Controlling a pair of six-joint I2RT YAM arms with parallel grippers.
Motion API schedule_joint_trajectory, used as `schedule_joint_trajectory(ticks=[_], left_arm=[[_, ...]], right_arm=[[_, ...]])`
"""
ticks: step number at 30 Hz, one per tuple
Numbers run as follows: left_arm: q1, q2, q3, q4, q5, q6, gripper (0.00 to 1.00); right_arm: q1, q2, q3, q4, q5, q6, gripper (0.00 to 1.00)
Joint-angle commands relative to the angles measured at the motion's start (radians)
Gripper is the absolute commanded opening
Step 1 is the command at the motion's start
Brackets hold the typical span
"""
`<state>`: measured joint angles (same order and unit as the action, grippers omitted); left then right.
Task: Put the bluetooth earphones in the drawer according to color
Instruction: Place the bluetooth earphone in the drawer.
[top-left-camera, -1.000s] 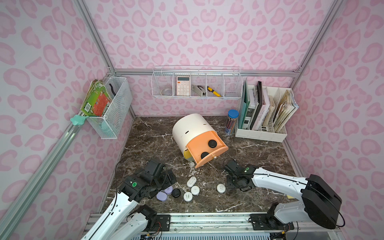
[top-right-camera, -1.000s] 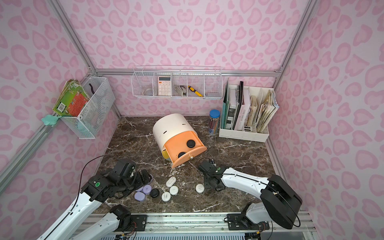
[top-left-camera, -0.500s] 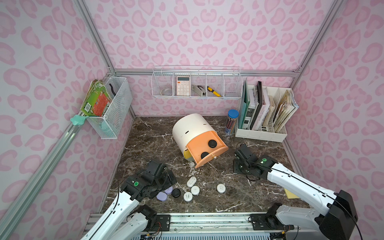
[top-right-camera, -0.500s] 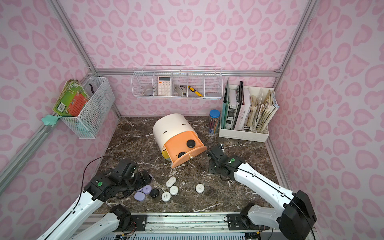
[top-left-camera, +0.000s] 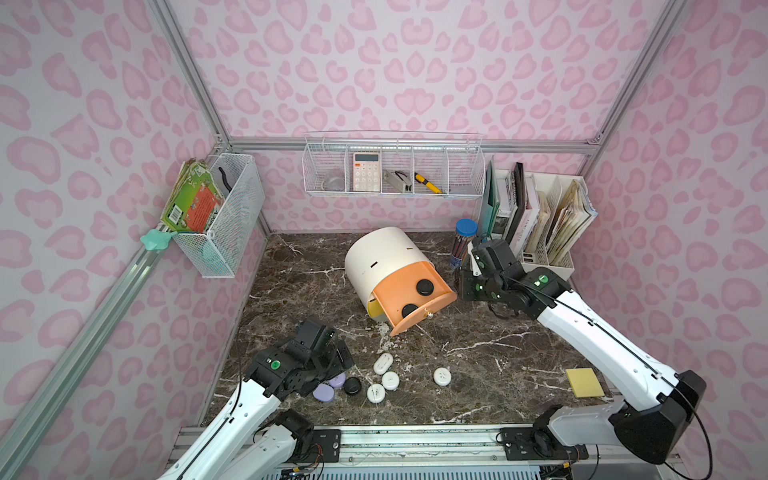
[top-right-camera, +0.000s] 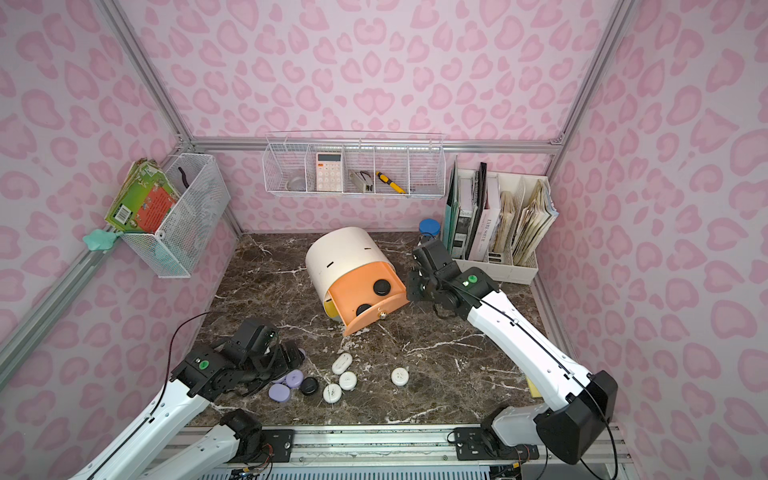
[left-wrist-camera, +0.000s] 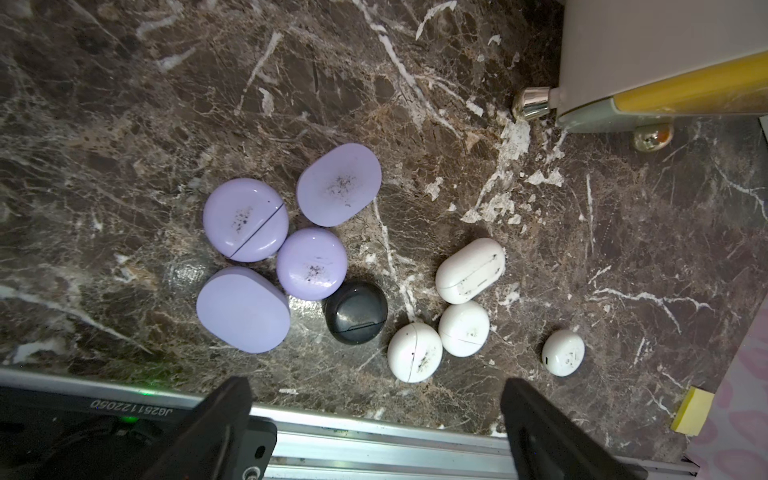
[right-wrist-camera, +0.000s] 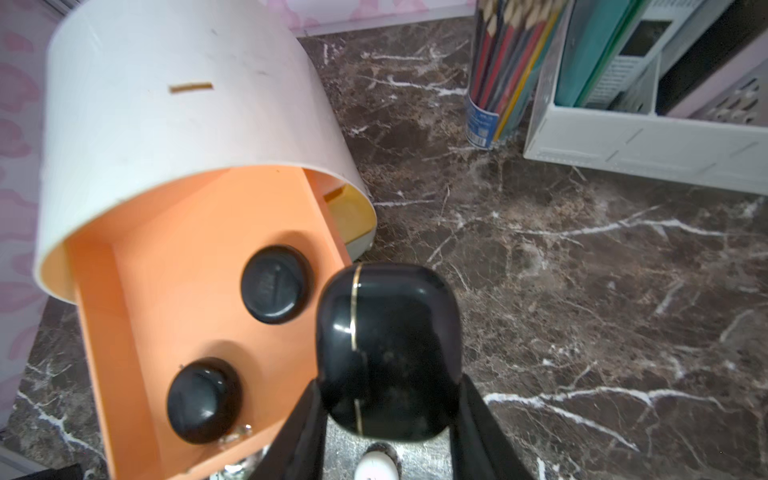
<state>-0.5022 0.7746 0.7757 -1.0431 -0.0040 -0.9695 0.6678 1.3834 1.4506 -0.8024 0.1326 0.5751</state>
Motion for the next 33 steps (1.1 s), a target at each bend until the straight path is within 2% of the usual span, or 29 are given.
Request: schedule_joint_trajectory(ticks=[1, 9, 14, 22, 28, 33], left_arm=[[0.001, 0.003, 0.001, 0.001, -0.012, -0.007, 0.99], [0.001, 0.012, -0.005, 0.001, -0.011, -0.012, 0.99], [0.001, 0.02, -0.006, -0.001, -0.01, -0.014, 0.99], [0.001, 0.031, -0.012, 0.007, -0.003, -0.012, 0.99], [0.001, 0.041, -0.018, 0.007, 0.003, -0.015, 0.99], [0.001, 0.062, -0.018, 0.002, 0.022, -0.022, 0.99]], right_arm=[[0.005, 0.052, 0.083, 0.008, -0.072, -0.05, 0.32], [0.077, 0.2, 0.227, 0.058, -0.205, -0.086, 0.32], [0.127, 0.275, 0.259, 0.054, -0.222, -0.092, 0.32], [0.158, 0.323, 0.264, 0.014, -0.169, -0.09, 0.33], [0.159, 0.342, 0.273, 0.009, -0.173, -0.091, 0.49], [0.159, 0.345, 0.296, -0.001, -0.166, -0.09, 0.56]])
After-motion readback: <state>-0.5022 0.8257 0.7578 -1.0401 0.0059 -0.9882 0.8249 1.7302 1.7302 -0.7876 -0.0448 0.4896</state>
